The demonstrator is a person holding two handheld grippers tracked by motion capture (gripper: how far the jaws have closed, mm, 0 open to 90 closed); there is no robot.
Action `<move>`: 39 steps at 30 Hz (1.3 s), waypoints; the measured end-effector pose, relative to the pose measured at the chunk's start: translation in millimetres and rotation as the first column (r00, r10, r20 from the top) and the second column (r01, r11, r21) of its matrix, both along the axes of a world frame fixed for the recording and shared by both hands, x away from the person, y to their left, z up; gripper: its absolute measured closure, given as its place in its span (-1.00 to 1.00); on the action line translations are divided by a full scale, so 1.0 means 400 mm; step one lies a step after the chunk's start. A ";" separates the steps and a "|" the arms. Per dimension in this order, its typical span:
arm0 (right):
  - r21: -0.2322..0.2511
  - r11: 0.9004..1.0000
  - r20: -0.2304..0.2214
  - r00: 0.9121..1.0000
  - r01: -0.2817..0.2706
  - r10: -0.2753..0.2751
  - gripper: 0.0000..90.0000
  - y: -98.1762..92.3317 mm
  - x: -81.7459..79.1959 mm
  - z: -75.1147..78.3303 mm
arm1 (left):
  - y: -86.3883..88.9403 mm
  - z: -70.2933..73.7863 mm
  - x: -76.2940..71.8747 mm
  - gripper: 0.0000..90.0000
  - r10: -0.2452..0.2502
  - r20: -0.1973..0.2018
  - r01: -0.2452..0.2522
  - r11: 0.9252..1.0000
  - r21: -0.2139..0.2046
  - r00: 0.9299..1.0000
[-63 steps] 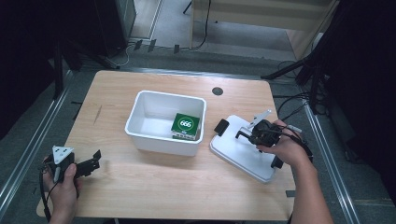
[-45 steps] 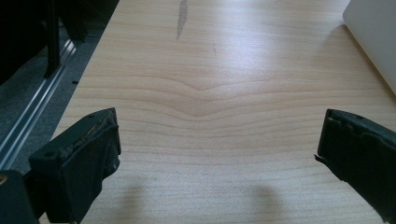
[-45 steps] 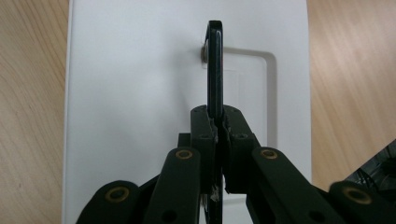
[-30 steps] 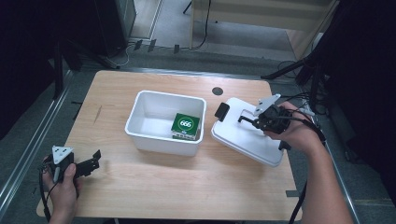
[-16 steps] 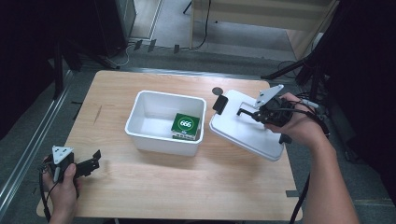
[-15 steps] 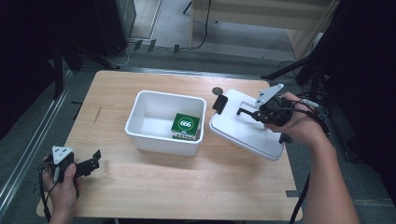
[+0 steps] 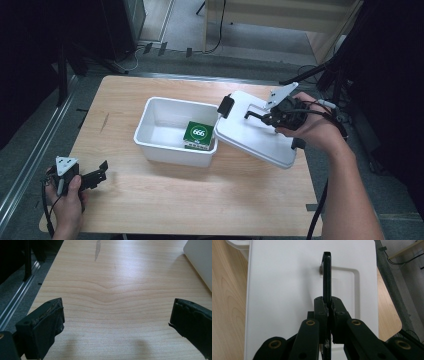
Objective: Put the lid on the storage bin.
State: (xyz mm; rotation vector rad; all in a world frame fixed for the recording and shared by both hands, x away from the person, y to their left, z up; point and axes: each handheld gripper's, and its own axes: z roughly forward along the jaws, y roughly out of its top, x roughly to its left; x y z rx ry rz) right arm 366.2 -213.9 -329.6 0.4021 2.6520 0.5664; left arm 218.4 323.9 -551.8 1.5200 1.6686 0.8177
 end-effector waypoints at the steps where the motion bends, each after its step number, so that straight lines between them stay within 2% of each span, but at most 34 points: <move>1: -0.003 1.000 -0.001 1.000 -0.003 0.003 0.89 0.006 -0.001 0.002 | 0.000 0.000 0.000 -1.00 0.000 0.000 0.000 1.000 0.000 1.000; 20: -0.006 0.996 -0.004 0.996 -0.094 0.094 0.89 0.139 0.003 0.010 | 0.001 0.000 0.000 -1.00 0.001 -0.001 -0.001 1.000 -0.006 1.000; 26: 0.003 0.992 -0.007 0.992 -0.122 0.122 0.89 0.183 0.010 0.002 | 0.002 0.000 0.000 -1.00 0.000 -0.001 0.000 1.000 -0.007 1.000; 39: -0.007 0.986 -0.014 0.986 -0.168 0.168 0.89 0.266 0.017 0.002 | 0.001 0.000 0.001 -1.00 -0.003 -0.002 0.003 1.000 -0.008 1.000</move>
